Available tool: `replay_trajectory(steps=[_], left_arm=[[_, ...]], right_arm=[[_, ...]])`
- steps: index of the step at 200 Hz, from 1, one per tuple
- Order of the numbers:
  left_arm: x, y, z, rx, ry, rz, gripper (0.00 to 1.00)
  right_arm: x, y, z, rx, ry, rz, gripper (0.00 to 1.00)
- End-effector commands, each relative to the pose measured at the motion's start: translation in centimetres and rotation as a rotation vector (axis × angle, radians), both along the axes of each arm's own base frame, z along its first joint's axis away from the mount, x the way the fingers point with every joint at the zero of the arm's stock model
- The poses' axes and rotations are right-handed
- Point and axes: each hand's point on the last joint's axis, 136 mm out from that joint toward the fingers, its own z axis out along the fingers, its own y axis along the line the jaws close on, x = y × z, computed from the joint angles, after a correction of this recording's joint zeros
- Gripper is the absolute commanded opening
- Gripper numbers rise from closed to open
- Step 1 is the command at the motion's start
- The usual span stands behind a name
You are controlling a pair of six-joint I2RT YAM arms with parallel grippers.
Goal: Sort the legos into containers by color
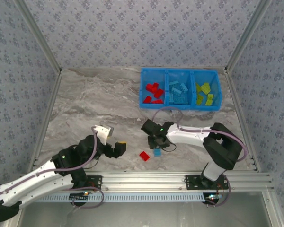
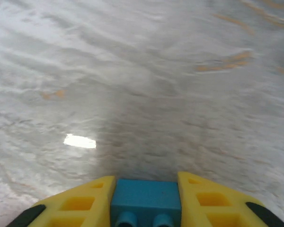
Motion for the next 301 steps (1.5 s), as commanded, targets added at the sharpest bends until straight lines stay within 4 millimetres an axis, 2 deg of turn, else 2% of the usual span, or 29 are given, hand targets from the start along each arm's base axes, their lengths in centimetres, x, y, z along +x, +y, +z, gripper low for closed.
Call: replay_trajectory(steps=[1,27,57,84,102,117,137,147,153,167,186,199,225,247,274,301], left_arm=[[-2.0,-3.0,1.1,-0.061,-0.02,-0.208,0.99],[-4.0,-5.9,1.9,-0.125,0.003,-0.384,0.99],[-4.8,-8.0,2.0,-0.112,0.008,-0.476,0.99],[-5.0,-9.9,2.7,-0.101,-0.038,-0.534,0.99],[-4.7,-10.8,3.3,-0.094,-0.062,-0.538,0.99],[-4.1,-11.1,3.5,-0.072,-0.075,-0.514,0.99],[-3.3,-10.9,3.3,-0.035,-0.075,-0.46,0.99],[-3.2,-10.5,3.1,-0.021,-0.069,-0.435,0.99],[-3.2,-10.3,2.9,-0.013,-0.064,-0.425,0.99],[-3.2,-9.9,2.6,-0.008,-0.056,-0.402,0.99],[-3.3,-9.4,2.0,-0.012,-0.033,-0.38,0.99],[-3.2,-9.1,1.7,-0.008,-0.015,-0.361,0.99],[-3.1,-8.6,1.0,0.018,0.016,-0.331,0.99],[-3.0,-8.7,0.6,0.033,0.029,-0.324,0.99],[-2.9,-9.1,0.1,0.059,0.058,-0.321,0.99],[-2.3,-9.4,-1.2,0.12,0.128,-0.269,0.99]], right_arm=[[0.0,-2.6,0.0,-0.031,-0.016,-0.084,0.27],[0.9,-4.2,1.5,0.025,-0.056,-0.161,0.24],[3.4,-6.9,6.1,0.083,-0.197,-0.235,0.23],[7.4,-9.9,11.3,0.167,-0.354,-0.324,0.23],[11.2,-12.2,14.7,0.207,-0.477,-0.388,0.22],[14.7,-14.0,16.4,0.185,-0.548,-0.425,0.22],[19.4,-15.5,17.3,0.119,-0.574,-0.456,0.21],[21.5,-16.1,16.8,0.074,-0.565,-0.464,0.22],[23.1,-16.3,17.6,0.066,-0.58,-0.477,0.22],[26.0,-16.5,16.9,0.055,-0.561,-0.49,0.25],[28.8,-16.2,16.4,0.035,-0.534,-0.481,0.35],[29.9,-16.0,16.4,0.022,-0.52,-0.476,0.39],[29.9,-15.6,17.7,0.044,-0.527,-0.468,0.45],[27.9,-15.6,19.4,0.084,-0.539,-0.46,0.48],[23.3,-14.1,20.9,0.191,-0.519,-0.4,0.52],[16.7,-11.4,22.3,0.281,-0.515,-0.275,0.61]])
